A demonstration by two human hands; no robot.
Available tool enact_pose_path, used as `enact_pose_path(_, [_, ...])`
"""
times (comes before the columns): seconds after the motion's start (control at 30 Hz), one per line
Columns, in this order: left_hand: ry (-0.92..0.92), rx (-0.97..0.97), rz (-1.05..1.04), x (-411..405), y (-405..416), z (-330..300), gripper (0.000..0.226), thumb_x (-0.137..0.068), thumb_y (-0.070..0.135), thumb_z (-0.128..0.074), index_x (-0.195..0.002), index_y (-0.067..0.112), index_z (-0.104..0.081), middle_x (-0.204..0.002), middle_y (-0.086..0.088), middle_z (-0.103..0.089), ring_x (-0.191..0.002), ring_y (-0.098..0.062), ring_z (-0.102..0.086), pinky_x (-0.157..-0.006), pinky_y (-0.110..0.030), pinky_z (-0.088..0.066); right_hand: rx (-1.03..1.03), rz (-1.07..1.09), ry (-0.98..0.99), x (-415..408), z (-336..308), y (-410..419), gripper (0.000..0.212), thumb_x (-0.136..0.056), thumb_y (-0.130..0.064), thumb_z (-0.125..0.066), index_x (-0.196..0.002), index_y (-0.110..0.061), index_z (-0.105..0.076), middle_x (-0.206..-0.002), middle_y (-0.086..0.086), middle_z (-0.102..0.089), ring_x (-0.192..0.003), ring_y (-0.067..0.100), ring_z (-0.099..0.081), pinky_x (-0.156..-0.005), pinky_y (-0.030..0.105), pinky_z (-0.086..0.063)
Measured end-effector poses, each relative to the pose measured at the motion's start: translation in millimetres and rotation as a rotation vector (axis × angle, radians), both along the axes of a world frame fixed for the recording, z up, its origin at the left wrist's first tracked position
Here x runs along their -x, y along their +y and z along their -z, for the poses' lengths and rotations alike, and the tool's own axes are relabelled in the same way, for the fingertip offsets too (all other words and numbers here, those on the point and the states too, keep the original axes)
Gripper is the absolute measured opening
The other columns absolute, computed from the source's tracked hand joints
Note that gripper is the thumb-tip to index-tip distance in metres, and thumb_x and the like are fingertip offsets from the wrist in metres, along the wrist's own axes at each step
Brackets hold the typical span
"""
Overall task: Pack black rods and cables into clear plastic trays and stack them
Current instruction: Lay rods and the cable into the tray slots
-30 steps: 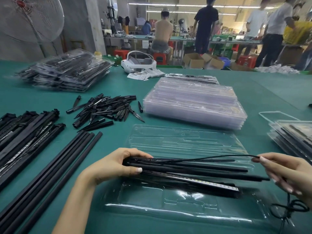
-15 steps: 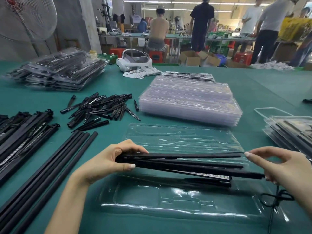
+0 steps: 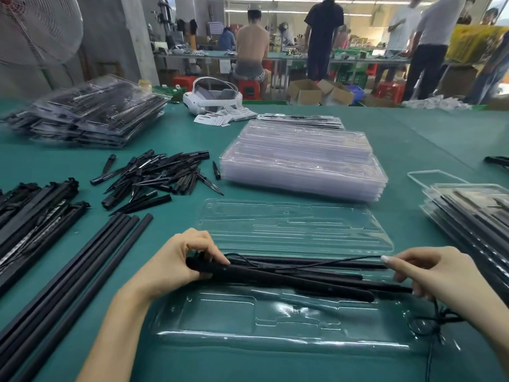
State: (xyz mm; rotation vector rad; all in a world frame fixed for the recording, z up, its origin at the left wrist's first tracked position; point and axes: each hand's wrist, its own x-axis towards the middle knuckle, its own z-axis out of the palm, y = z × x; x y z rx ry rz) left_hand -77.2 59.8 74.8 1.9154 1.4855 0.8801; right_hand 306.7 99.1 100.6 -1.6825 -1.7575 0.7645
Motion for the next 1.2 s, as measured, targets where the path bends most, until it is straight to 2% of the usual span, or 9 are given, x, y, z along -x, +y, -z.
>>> enact_pose_path(0.13, [0.113,0.058,0.025,2,-3,-2,0.028,-0.058,0.032,-0.084,-0.082,0.042,-0.072,-0.084,0.012,-0.065,-0.095,-0.006,-0.052,-0.095,-0.036,-0.036,0.007,-0.006,-0.028,0,5,1,0.015,-0.076,-0.040,-0.073,-0.063,-0.033,-0.073,-0.050,0.007,-0.064,-0.034,0.011,-0.049,-0.039,0.013,-0.039])
enact_pose_path(0.27, [0.082,0.057,0.013,1,-3,0,0.038,-0.053,0.072,-0.071,-0.074,0.041,-0.075,-0.077,0.008,-0.063,-0.089,-0.009,-0.054,-0.094,-0.042,-0.039,0.002,-0.013,-0.026,1,6,1,0.020,-0.077,-0.035,-0.075,-0.059,-0.027,-0.073,-0.047,0.003,-0.062,-0.032,0.008,-0.048,-0.036,0.012,-0.037])
enact_pose_path(0.43, [0.132,0.044,0.016,2,-3,0,0.019,-0.057,0.053,-0.082,-0.068,0.040,-0.075,-0.081,0.007,-0.060,-0.089,-0.009,-0.053,-0.098,-0.044,-0.034,0.010,-0.005,0.017,-1,10,3,0.018,-0.073,-0.043,-0.074,-0.063,-0.029,-0.072,-0.043,0.006,-0.058,-0.034,0.009,-0.047,-0.038,0.012,-0.037])
enact_pose_path(0.67, [0.394,0.018,-0.008,-7,-2,-3,0.018,-0.059,0.044,-0.085,-0.065,0.047,-0.069,-0.089,0.020,-0.059,-0.100,0.001,-0.045,-0.090,-0.016,-0.016,0.035,-0.056,-0.036,-3,22,10,0.037,-0.076,-0.044,-0.071,-0.055,-0.014,-0.064,-0.043,0.004,-0.057,-0.037,0.007,-0.052,-0.043,0.013,-0.041])
enact_pose_path(0.73, [0.421,0.002,-0.045,-8,0,-1,0.016,-0.064,0.051,-0.080,-0.062,0.041,-0.067,-0.083,0.016,-0.059,-0.097,0.002,-0.045,-0.087,-0.016,-0.016,0.077,-0.121,0.023,-6,21,11,0.042,-0.080,-0.041,-0.069,-0.054,-0.009,-0.059,-0.045,0.003,-0.056,-0.042,0.008,-0.052,-0.047,0.015,-0.043])
enact_pose_path(0.83, [0.449,-0.019,-0.126,-13,4,3,0.051,-0.067,0.072,-0.052,-0.061,0.023,-0.064,-0.074,0.010,-0.054,-0.089,0.000,-0.046,-0.080,-0.026,-0.020,0.189,-0.305,0.231,-15,9,10,0.041,-0.080,-0.031,-0.068,-0.053,-0.005,-0.055,-0.050,0.008,-0.047,-0.044,0.011,-0.041,-0.044,0.016,-0.036])
enact_pose_path(0.93, [0.529,-0.032,-0.151,-21,6,4,0.047,-0.071,0.066,-0.062,-0.056,0.023,-0.056,-0.071,0.010,-0.051,-0.081,0.001,-0.047,-0.072,-0.030,-0.016,0.276,-0.486,0.344,-28,0,6,0.057,-0.086,-0.043,-0.066,-0.043,-0.011,-0.045,-0.047,0.009,-0.037,-0.036,0.012,-0.032,-0.039,0.014,-0.028])
enact_pose_path(1.1, [0.542,-0.029,-0.176,-20,5,2,0.036,-0.068,0.062,-0.070,-0.058,0.029,-0.059,-0.073,0.013,-0.057,-0.080,0.004,-0.048,-0.070,-0.032,-0.016,0.317,-0.535,0.174,-40,2,7,0.058,-0.075,-0.053,-0.072,-0.039,-0.013,-0.051,-0.050,0.009,-0.044,-0.036,0.015,-0.041,-0.038,0.020,-0.028])
enact_pose_path(1.2, [0.384,0.033,-0.118,-15,0,-3,0.025,-0.072,0.041,-0.078,-0.067,0.032,-0.056,-0.072,0.011,-0.060,-0.078,-0.001,-0.052,-0.075,-0.024,-0.029,0.314,-0.493,0.019,-41,10,14,0.062,-0.069,-0.062,-0.073,-0.045,-0.008,-0.053,-0.051,0.009,-0.049,-0.040,0.017,-0.048,-0.042,0.022,-0.037])
